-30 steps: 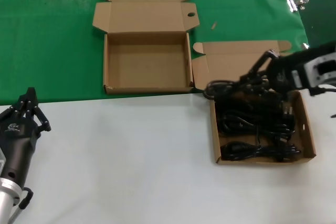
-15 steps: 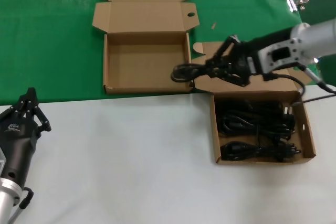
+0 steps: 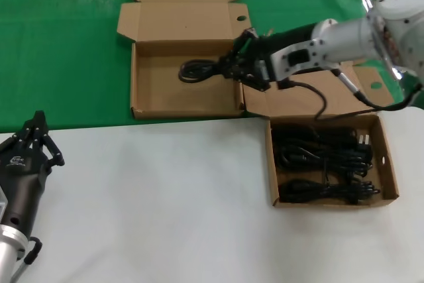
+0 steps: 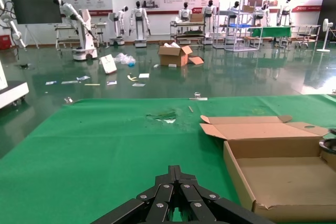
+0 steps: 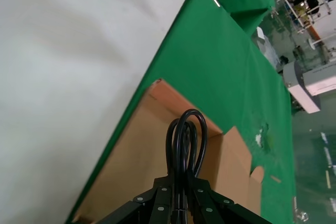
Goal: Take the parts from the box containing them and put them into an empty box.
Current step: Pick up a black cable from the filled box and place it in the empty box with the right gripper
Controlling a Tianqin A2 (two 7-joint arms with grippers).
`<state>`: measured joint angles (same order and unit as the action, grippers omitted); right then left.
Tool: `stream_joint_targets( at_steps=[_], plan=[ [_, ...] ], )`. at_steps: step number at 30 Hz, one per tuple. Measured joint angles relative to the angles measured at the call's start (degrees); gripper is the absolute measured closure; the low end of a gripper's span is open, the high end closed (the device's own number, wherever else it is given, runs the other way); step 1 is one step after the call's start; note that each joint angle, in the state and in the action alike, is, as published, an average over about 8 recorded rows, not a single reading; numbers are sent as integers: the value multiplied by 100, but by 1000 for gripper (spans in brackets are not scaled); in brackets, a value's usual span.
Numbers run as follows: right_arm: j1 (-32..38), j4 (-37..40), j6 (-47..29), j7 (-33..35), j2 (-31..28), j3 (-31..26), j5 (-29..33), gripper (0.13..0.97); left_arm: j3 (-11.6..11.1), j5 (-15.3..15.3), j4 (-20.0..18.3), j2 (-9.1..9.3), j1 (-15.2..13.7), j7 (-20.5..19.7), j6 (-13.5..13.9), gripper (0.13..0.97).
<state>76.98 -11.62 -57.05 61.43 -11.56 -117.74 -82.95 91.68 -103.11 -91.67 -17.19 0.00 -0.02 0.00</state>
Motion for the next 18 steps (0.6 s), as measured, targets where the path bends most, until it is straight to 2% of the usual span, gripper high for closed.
stream_joint_targets(
  at_steps=[7,18],
  plan=[
    [260,798,565,560,489,164,-64,924,0,-1,0,0,0,0,0,957],
    [184,1064,1294,812,913,299,-74,924,0,0,0,0,0,0,0,957]
  ],
)
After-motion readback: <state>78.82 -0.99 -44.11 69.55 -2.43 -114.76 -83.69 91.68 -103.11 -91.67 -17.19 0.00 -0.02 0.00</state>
